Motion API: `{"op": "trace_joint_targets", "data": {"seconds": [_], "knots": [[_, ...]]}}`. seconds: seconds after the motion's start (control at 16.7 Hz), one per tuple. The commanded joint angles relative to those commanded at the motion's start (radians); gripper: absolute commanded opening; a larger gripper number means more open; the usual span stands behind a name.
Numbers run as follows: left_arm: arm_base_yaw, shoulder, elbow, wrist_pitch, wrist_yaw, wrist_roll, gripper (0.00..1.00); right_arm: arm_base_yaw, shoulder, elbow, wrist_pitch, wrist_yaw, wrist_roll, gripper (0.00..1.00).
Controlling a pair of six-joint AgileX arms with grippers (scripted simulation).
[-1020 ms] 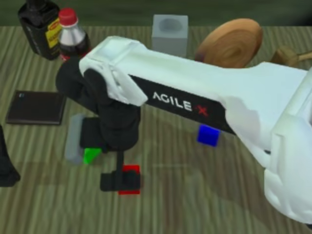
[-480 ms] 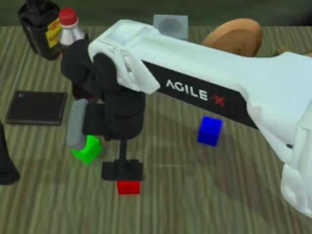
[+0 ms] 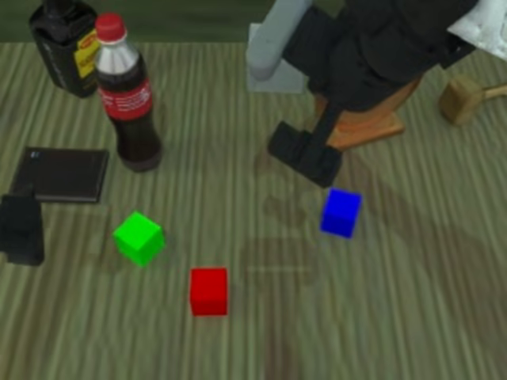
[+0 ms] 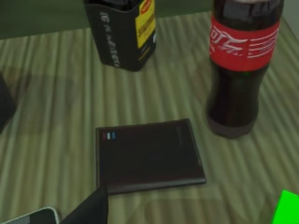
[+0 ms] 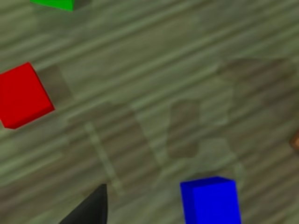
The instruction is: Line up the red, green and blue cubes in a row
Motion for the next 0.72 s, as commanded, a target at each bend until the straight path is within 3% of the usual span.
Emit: {"op": "trace_joint_targets", "data": {"seconds": [0.36,0.72], "knots": [[-0.090,0.603,0.378,-0.284,-0.001,0.081,1.00,-0.272,-0.719,-0.627,0.366,-0.018,0.192,1.00],[-0.173,1.112,0.721,-0.537,0.000,0.153,1.00,-0.492,-1.324,-1.238,0.686,0.002,0.355,1.00]]}}
